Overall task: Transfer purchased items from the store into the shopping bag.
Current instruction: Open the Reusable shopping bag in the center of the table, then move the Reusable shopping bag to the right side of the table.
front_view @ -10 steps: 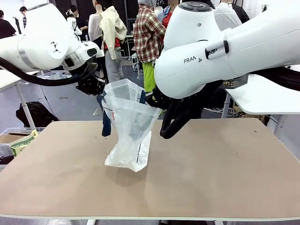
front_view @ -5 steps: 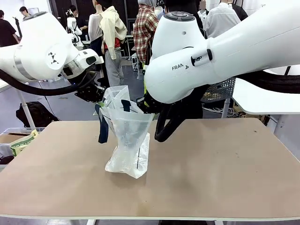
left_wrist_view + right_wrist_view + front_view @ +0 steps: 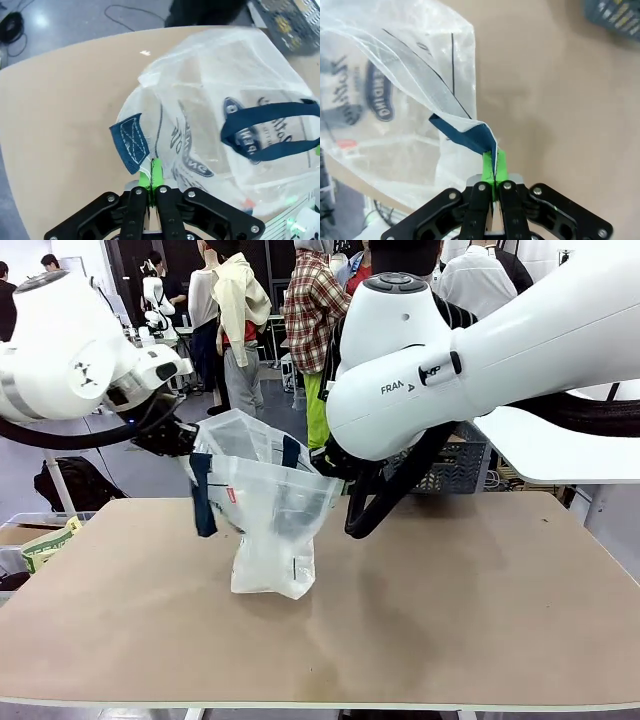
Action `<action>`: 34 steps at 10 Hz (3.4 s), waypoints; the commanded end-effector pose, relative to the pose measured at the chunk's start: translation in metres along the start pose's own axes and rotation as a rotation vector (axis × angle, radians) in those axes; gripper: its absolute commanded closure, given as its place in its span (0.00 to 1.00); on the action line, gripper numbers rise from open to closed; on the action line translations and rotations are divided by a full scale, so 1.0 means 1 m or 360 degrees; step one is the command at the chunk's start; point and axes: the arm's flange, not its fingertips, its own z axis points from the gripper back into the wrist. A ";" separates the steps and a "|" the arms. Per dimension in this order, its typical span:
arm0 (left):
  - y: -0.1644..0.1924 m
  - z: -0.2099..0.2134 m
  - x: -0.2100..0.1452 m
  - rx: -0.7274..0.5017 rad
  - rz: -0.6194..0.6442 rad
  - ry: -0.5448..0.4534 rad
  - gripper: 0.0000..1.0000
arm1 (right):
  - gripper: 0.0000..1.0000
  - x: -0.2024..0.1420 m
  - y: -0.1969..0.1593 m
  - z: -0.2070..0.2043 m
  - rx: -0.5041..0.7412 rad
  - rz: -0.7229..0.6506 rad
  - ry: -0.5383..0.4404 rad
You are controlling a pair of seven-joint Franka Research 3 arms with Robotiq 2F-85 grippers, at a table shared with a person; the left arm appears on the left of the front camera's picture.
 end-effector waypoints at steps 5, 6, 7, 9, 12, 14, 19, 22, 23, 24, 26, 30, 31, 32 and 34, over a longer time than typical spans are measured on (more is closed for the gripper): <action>0.003 -0.001 -0.012 0.0046 0.0028 0.0080 1.00 | 1.00 -0.007 0.010 -0.014 -0.0013 -0.0009 0.0075; 0.003 -0.001 -0.012 0.0046 0.0028 0.0080 1.00 | 1.00 -0.001 0.011 -0.019 -0.0052 -0.0002 0.0088; 0.003 -0.001 -0.012 0.0046 0.0028 0.0080 1.00 | 1.00 -0.007 0.010 -0.006 0.0010 -0.0015 0.0024; 0.003 -0.001 -0.012 0.0046 0.0028 0.0080 1.00 | 1.00 -0.007 0.010 -0.006 0.0010 -0.0015 0.0024; 0.003 -0.001 -0.012 0.0046 0.0028 0.0080 1.00 | 1.00 -0.007 0.010 -0.006 0.0010 -0.0015 0.0024; 0.003 -0.001 -0.012 0.0046 0.0028 0.0080 1.00 | 1.00 -0.007 0.010 -0.006 0.0010 -0.0015 0.0024; 0.003 -0.001 -0.012 0.0046 0.0028 0.0080 1.00 | 1.00 -0.007 0.010 -0.006 0.0010 -0.0015 0.0024; 0.003 -0.001 -0.012 0.0046 0.0028 0.0080 1.00 | 1.00 -0.007 0.010 -0.006 0.0010 -0.0015 0.0024; 0.003 -0.001 -0.012 0.0046 0.0028 0.0080 1.00 | 1.00 -0.007 0.010 -0.006 0.0010 -0.0015 0.0024; 0.003 -0.001 -0.012 0.0046 0.0028 0.0080 1.00 | 1.00 -0.007 0.010 -0.006 0.0010 -0.0015 0.0024; 0.003 -0.001 -0.012 0.0046 0.0028 0.0080 1.00 | 1.00 -0.007 0.010 -0.006 0.0010 -0.0015 0.0024; 0.003 -0.001 -0.012 0.0046 0.0028 0.0080 1.00 | 1.00 -0.007 0.010 -0.006 0.0010 -0.0015 0.0024; 0.003 -0.001 -0.012 0.0046 0.0028 0.0080 1.00 | 1.00 -0.007 0.010 -0.006 0.0010 -0.0015 0.0024; 0.003 -0.001 -0.012 0.0046 0.0028 0.0080 1.00 | 1.00 -0.007 0.010 -0.006 0.0010 -0.0015 0.0024; 0.003 -0.001 -0.012 0.0046 0.0028 0.0080 1.00 | 1.00 -0.007 0.010 -0.006 0.0010 -0.0015 0.0024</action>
